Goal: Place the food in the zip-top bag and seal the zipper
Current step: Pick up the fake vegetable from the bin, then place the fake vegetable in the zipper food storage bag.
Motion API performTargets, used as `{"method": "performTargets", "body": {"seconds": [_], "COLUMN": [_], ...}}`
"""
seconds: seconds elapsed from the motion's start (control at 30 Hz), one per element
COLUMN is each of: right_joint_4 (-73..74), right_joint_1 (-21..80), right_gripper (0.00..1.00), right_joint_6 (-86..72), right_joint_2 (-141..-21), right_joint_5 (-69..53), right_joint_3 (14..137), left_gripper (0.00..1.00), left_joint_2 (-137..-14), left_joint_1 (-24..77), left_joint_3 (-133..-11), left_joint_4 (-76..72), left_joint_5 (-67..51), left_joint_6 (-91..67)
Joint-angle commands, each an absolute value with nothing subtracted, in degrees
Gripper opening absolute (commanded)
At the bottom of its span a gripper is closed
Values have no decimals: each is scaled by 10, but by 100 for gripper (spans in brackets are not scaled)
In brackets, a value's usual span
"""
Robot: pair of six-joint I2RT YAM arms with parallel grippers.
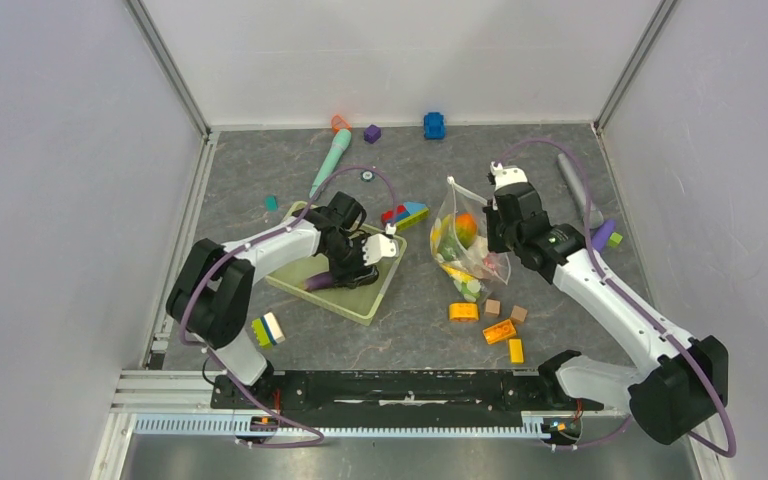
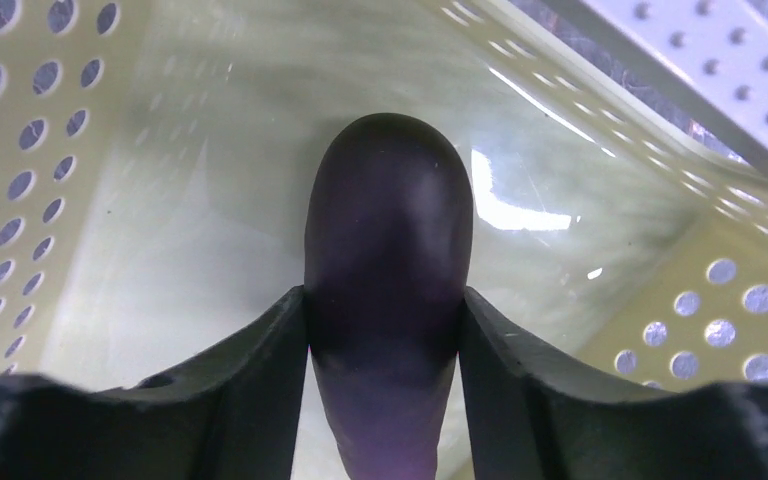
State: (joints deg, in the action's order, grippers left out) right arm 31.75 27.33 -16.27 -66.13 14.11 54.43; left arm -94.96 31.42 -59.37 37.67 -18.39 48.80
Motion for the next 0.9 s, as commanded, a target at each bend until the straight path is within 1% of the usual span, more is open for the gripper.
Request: {"method": "performTargets", "body": {"seconds": [0.0,0.07,0.1,0.2,0.27,0.57,0.7,0.77,0.87], "right_joint_4": [313,313,313,312,313,306,289,283,279], "right_joint_1": [273,274,274,274,274,274,274,275,274], "right_gripper": [9,9,9,9,9,9,9,9,9], "right_joint_6": [-163,-161,-160,-157,-154,-146,-142,-142,-142], "right_joint_2": [-667,-666,-665,-661,-661,-642,-628,-621,-607], "right_joint_5": [150,150,151,152,149,122,99,85,73], "right_joint_3": [572,572,573,571,570,556,546,540,531], "left_gripper": [49,37,34,28,21,18,18,19,21], "left_joint_2": [-957,-951,-946,-928,-912,-782,-715,-687,-654], "left_joint_1": [312,312,312,312,312,312,312,312,313], "left_joint_3": [-612,-614,-614,-617,-618,-626,-623,-622,-615], "left_joint_4": [357,358,358,357,350,276,228,183,98], "left_joint_5": [-195,-201,-204,-212,-220,-189,-194,-200,-208], "left_joint_6": [483,481,480,471,458,404,367,325,217]}}
